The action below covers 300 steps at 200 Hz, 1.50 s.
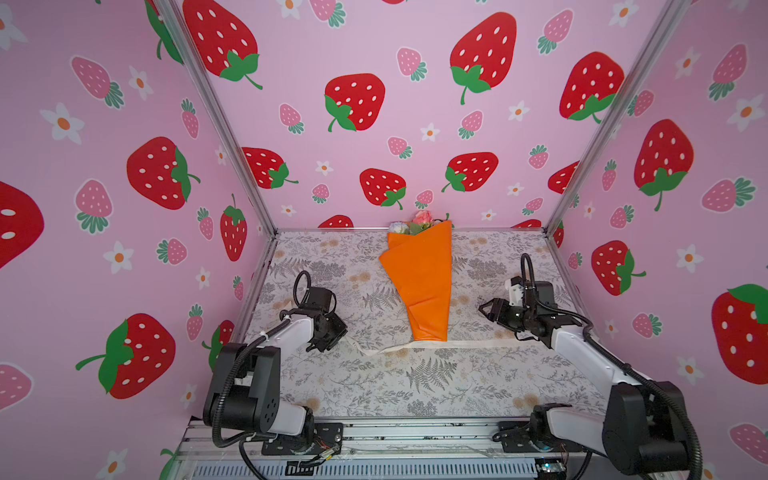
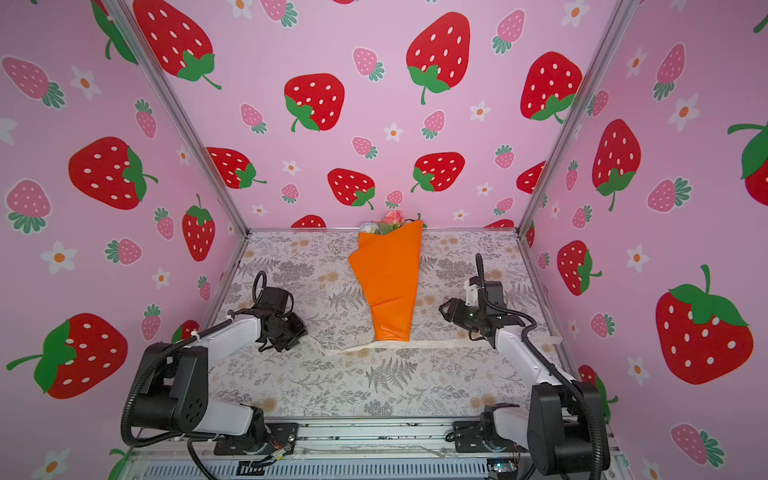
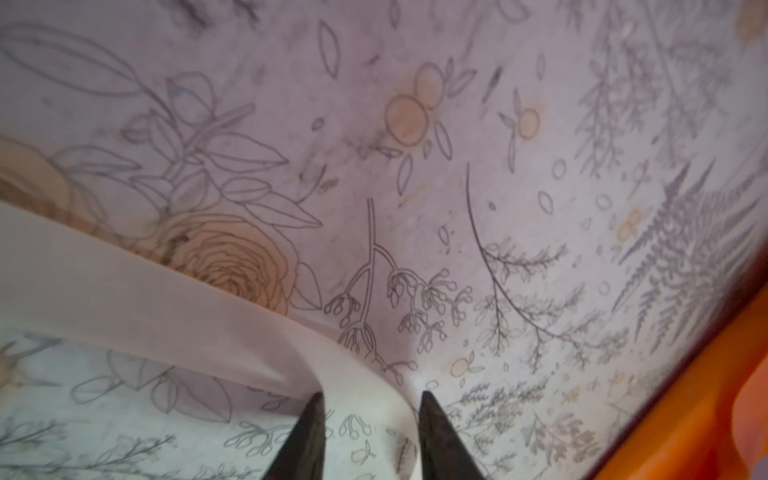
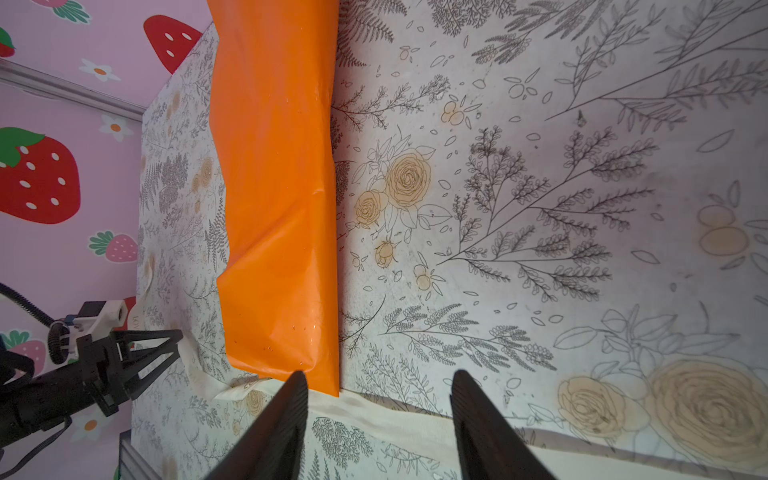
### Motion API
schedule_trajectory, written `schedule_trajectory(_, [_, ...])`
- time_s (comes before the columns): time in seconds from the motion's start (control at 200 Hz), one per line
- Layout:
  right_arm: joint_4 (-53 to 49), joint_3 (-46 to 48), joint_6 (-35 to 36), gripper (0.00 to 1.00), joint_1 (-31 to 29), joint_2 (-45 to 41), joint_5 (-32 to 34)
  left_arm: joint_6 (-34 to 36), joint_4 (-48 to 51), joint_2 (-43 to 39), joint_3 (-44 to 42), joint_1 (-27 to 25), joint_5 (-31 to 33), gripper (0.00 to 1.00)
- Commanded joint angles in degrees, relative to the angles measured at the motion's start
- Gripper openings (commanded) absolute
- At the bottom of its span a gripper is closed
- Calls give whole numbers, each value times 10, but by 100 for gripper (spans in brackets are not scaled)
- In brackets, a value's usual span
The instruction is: Tie the bouquet of fake flowers
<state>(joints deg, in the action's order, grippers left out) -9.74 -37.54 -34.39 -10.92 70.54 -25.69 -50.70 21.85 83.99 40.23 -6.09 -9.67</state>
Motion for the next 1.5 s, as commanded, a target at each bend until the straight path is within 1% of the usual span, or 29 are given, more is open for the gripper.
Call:
schedule_trajectory(0.0, [13,4,-8,58,-9,12,-7,6,12,18,12,6,14,17])
schedule_trajectory(0.025, [15,4,-10,58,-11,14,-8,10,14,19,16,9,14,12])
schedule_trajectory(0.035, [16,5,-11,58,-12,14,-8,12,15,20,18,11,27,10])
schedule_trajectory(0.08, [21,7,-14,58,-15,16,-9,18,20,21,27,21,39,7])
schedule_trajectory(0.18, [29,9,-19,58,-21,22,-11,30,27,22,42,49,48,7])
schedule_trajectory(0.335, [36,8,-23,59,-31,35,-11,45,34,21,54,100,44,7])
schedule_trajectory(0.35, [36,7,-22,59,-31,36,-12,46,33,20,54,104,42,2])
schedule_trajectory(0.37, [37,7,-23,59,-32,38,-12,48,33,19,55,108,41,1])
schedule_trajectory(0.445, [41,7,-26,59,-36,43,-12,54,38,14,56,121,41,1])
schedule_trajectory(0.485, [43,7,-27,59,-38,47,-13,61,38,11,57,125,26,4])
schedule_trajectory(0.555, [44,3,-27,59,-41,52,-12,64,31,-3,50,122,-4,33])
schedule_trajectory(0.6, [44,2,-27,59,-44,56,-12,54,23,-16,40,117,-22,43])
schedule_trajectory(0.645, [45,0,-27,59,-45,60,-11,45,15,-29,29,113,-38,49])
schedule_trajectory(0.78, [41,-7,-26,59,-50,64,-9,14,28,-52,11,95,-56,52])
schedule_trajectory(0.946, [39,-9,-23,59,-53,64,0,-24,17,-49,-4,35,-68,55])
schedule_trajectory(1.066, [38,-8,-23,59,-53,66,-1,-40,9,-26,0,5,-65,55])
schedule_trajectory(1.181, [36,-8,-19,59,-54,62,2,-47,6,-5,6,-7,-53,54])
schedule_trajectory(1.296, [35,-6,-18,59,-54,60,5,-46,-5,20,17,-11,-49,50])
schedule_trajectory(1.391, [34,-7,-16,59,-54,60,5,-37,5,37,33,-10,-36,40])
schedule_trajectory(1.456, [33,-7,-14,59,-54,59,5,-31,6,42,42,-10,-28,29])
schedule_trajectory(1.496, [32,-6,-13,59,-54,60,6,-28,7,42,46,-9,-24,20])
